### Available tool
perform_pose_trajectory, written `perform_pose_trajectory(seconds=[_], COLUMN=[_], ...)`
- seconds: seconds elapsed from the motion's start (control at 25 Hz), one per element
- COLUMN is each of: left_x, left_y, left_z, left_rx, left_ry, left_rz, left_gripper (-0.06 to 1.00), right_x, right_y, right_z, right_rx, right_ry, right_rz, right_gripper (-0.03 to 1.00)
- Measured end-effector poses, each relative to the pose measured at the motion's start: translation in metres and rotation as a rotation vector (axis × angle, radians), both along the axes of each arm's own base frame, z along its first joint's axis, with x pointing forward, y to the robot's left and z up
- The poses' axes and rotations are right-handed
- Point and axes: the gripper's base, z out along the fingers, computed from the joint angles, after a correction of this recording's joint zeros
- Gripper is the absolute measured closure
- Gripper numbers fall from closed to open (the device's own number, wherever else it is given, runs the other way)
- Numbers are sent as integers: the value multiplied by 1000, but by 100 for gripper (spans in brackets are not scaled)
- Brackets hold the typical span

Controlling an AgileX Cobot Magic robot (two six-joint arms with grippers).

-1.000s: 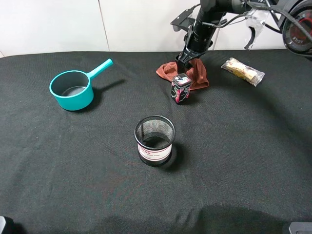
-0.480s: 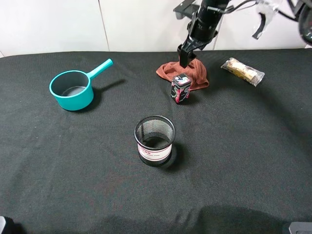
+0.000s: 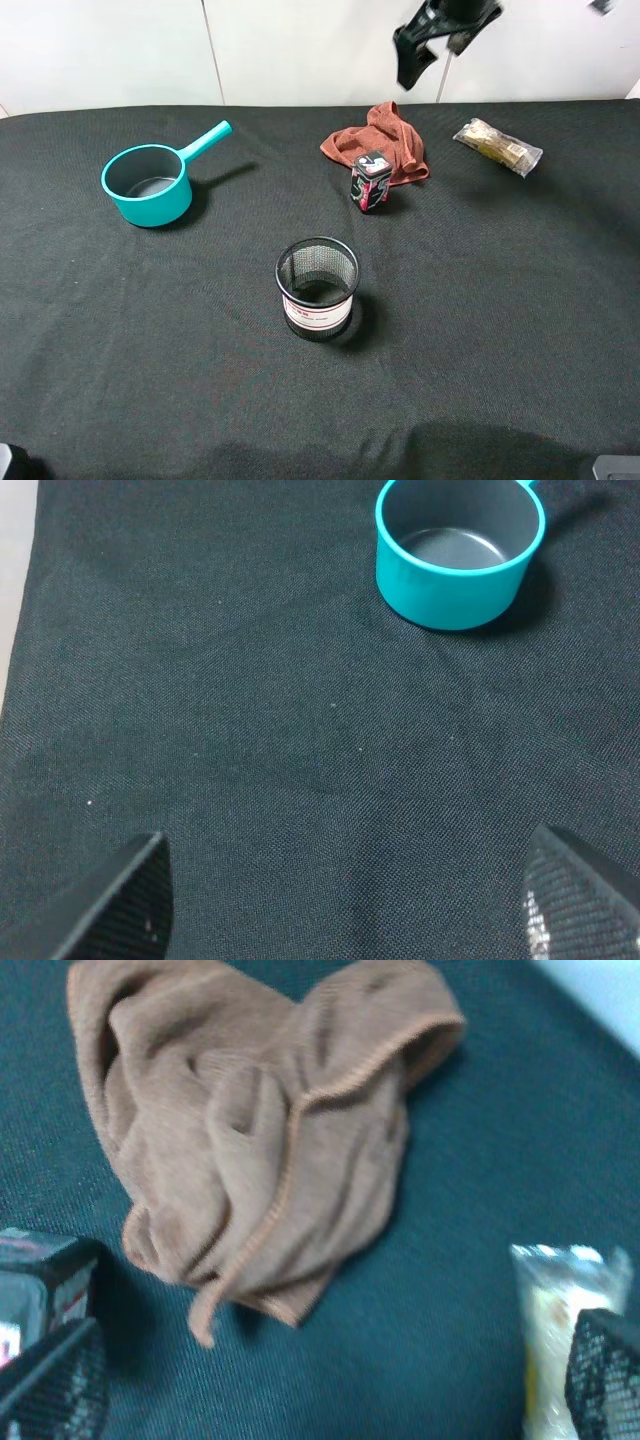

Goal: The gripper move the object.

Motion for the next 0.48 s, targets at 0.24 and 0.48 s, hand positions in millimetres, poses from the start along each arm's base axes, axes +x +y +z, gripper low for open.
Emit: perform_pose_trajectory(seconds=[0.24, 0.48], left_x=[0, 0], left_y=[0, 0], left_z=[0, 0], left_rx=[0, 0], left_ry=[0, 0], left_rz=[0, 0], left_gripper=[24, 24], right_x=[-28, -74], right_y=[-42, -98], right_z=[26, 29], right_rx=[19, 10], right_ry=[10, 81], right_rz=[-132, -283], right_gripper=[27, 27])
